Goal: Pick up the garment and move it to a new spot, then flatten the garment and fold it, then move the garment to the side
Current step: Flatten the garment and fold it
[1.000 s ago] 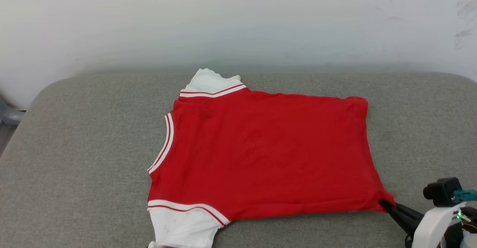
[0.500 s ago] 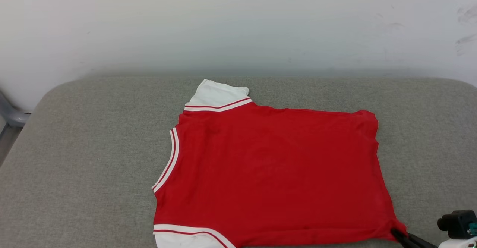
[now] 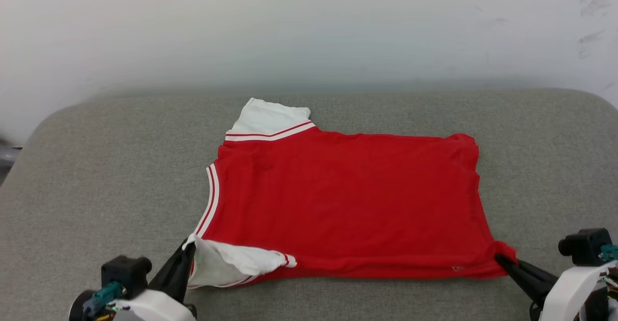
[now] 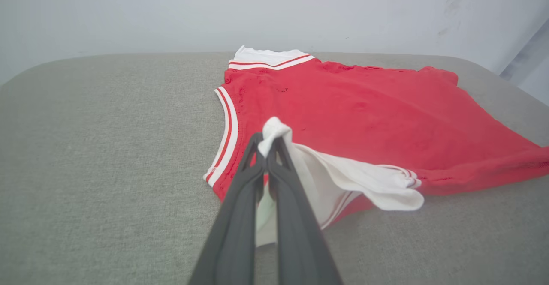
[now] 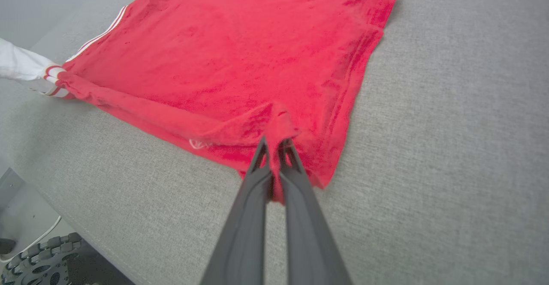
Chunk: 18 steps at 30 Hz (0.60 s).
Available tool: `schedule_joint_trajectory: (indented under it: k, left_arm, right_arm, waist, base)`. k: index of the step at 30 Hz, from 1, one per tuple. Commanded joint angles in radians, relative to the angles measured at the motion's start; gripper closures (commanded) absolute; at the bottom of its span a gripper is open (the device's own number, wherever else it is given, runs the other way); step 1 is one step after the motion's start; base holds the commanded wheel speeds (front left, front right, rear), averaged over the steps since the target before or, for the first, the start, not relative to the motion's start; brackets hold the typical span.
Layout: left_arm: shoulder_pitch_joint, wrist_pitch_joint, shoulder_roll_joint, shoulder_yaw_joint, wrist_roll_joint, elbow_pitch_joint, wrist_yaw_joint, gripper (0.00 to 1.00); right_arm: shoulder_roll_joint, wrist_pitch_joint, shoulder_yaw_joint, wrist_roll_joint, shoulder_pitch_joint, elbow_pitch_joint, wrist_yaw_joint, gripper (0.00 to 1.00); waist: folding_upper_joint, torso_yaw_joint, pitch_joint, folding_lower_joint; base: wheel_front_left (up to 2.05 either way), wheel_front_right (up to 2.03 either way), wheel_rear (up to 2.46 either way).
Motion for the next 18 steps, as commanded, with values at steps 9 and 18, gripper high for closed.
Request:
schedule_joint_trajectory:
  k: [9,18]
  left_arm:
    - [-0.267,0.048,0.017,-0.018,0.047,0.084,-0.059,1.00]
    - [-0.439,0.047,0.004,-0.024,0.057,0.263,-0.098,1.00]
  right_arm:
    - [0.035,0.065,-0.065,-0.007,-0.113,-0.012,-0.001,1.00]
    - [0.087,0.119,-0.048,-0.019,-0.236,0.039,-0.001,1.00]
  waist:
    - [-0.0001,-0.038,0.115,-0.0001]
    - [-0.0001,-0.054,0.216,-0.0001]
  base:
    - [0.00,0.00,0.00]
    - [0.00,0.00,0.00]
